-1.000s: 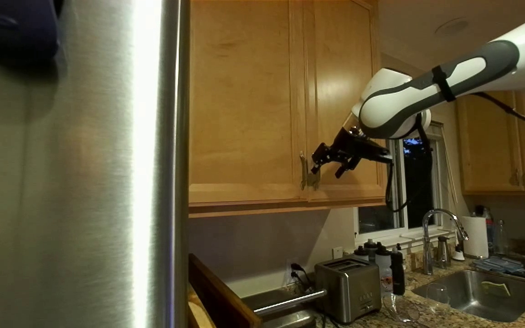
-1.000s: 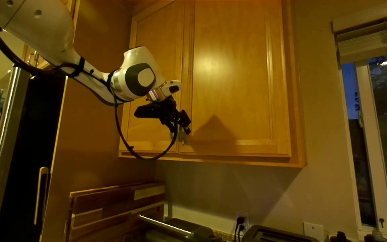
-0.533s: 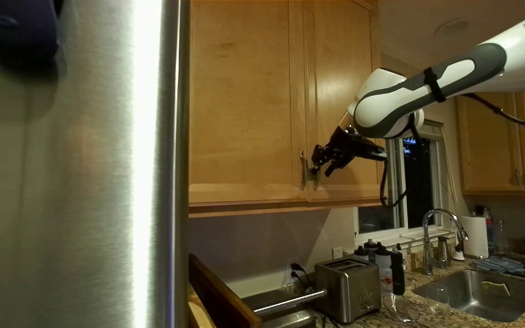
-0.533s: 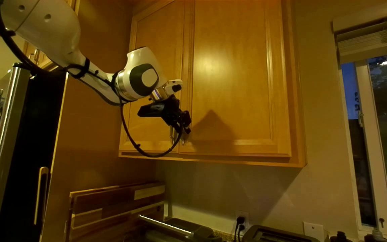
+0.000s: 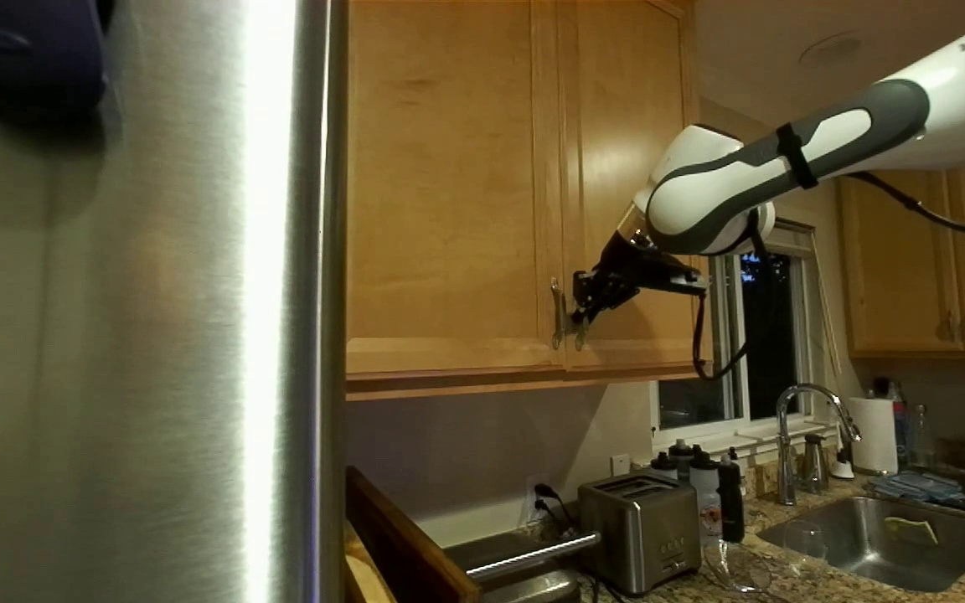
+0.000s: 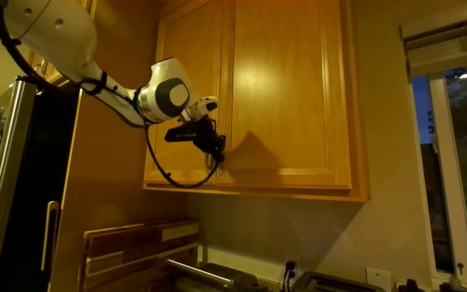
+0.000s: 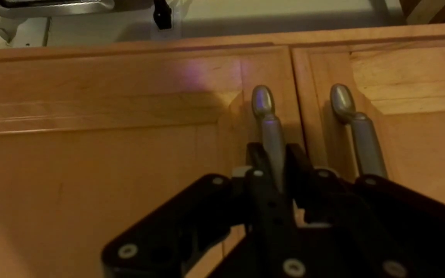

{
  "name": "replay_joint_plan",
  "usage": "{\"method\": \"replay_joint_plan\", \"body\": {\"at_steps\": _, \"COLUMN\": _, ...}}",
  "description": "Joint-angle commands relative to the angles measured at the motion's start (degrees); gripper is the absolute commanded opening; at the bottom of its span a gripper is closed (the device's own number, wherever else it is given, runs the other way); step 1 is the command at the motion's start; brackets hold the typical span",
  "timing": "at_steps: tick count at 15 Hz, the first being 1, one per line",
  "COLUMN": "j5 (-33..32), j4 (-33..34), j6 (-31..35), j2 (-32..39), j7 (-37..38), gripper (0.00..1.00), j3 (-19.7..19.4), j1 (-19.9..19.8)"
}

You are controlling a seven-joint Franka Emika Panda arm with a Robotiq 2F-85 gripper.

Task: Open the top right cabinet door,take out the wooden utensil and close the door

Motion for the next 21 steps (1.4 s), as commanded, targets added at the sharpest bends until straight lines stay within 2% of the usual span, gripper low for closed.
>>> {"method": "replay_joint_plan", "body": {"at_steps": 1, "j5": -1.1, "j4": -3.1, "j6": 1.6, "j2": -1.2, "j7": -0.9, "gripper": 0.1, "j3": -0.1, "j1": 0.3}}
{"method": "replay_joint_plan", "body": {"at_steps": 7, "j5": -4.8, "j4": -11.6, "j6": 5.8, "j2": -7.2, "j7": 3.4, "gripper": 0.1, "j3": -0.4, "j1": -3.7}}
{"method": "replay_joint_plan", "body": {"at_steps": 10, "j5": -4.1, "j4": -18.0, "j6": 8.5, "j2": -12.8, "j7": 7.9, "gripper": 0.1, "j3": 0.0, "j1": -6.6}}
{"method": "replay_joint_plan", "body": {"at_steps": 14, "j5": -2.0, "j4": -24.7, "j6": 8.7, "j2": -20.3, "j7": 8.7, "gripper": 0.1, "j3": 0.3, "j1": -8.3}}
{"method": "replay_joint_plan", "body": {"at_steps": 15, "j5": -0.9, "j4": -17.5, "j6": 8.3, "j2": -15.0, "j7": 5.5, "gripper": 0.09, "j3": 1.8, "j1": -3.6}}
{"method": "replay_joint_plan", "body": {"at_steps": 16, "j5": -1.0, "j4": -18.6, "j6": 8.1, "j2": -16.4, "j7": 5.1, "gripper": 0.18, "j3": 2.0, "j1": -3.6}}
{"method": "replay_joint_plan", "body": {"at_steps": 21, "j5": -1.1, "j4": -17.4, "j6": 8.1, "j2": -15.0, "j7": 4.9, "gripper": 0.18, "j3": 2.1, "j1": -3.5}}
